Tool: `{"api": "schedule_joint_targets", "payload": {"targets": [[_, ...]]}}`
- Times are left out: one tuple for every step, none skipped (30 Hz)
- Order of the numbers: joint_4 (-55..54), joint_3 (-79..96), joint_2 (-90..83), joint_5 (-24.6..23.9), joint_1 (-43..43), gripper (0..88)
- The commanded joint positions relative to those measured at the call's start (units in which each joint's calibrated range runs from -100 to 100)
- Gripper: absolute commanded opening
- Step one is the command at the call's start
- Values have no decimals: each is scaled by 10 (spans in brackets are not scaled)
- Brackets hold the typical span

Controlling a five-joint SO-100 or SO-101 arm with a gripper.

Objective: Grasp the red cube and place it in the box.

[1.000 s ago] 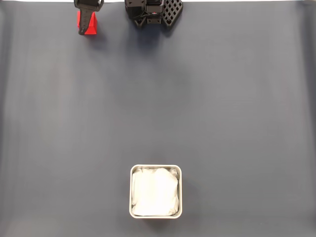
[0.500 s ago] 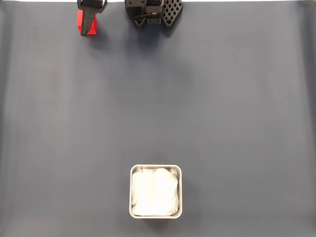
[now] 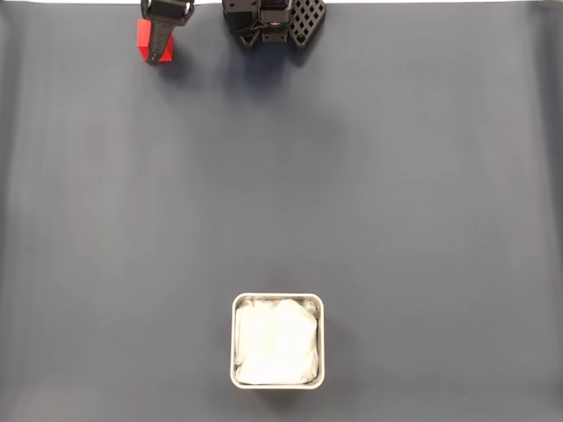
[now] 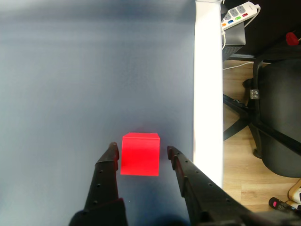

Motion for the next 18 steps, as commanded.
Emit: {"api": "schedule_joint_targets", "payload": {"targets": [[-12, 2, -12, 7, -7, 235], [-13, 5, -14, 8, -7, 233], [-14, 7, -14, 10, -7, 231], [-15, 10, -15, 11, -7, 229], [-16, 12, -16, 12, -7, 225], [-17, 13, -17, 12, -7, 222], [-18, 13, -17, 13, -7, 215], [-18, 14, -17, 14, -7, 208], [-18, 14, -17, 14, -7, 201], [-18, 14, -17, 15, -7, 191], [-18, 14, -17, 16, -7, 182], [-18, 14, -17, 17, -7, 174], [-18, 14, -17, 18, -7, 166], [-18, 15, -17, 19, -7, 158], [-18, 15, -17, 19, -7, 150], [-18, 15, -17, 20, -7, 146], [-18, 15, -17, 20, -7, 141], [-18, 15, -17, 21, -7, 135]]}}
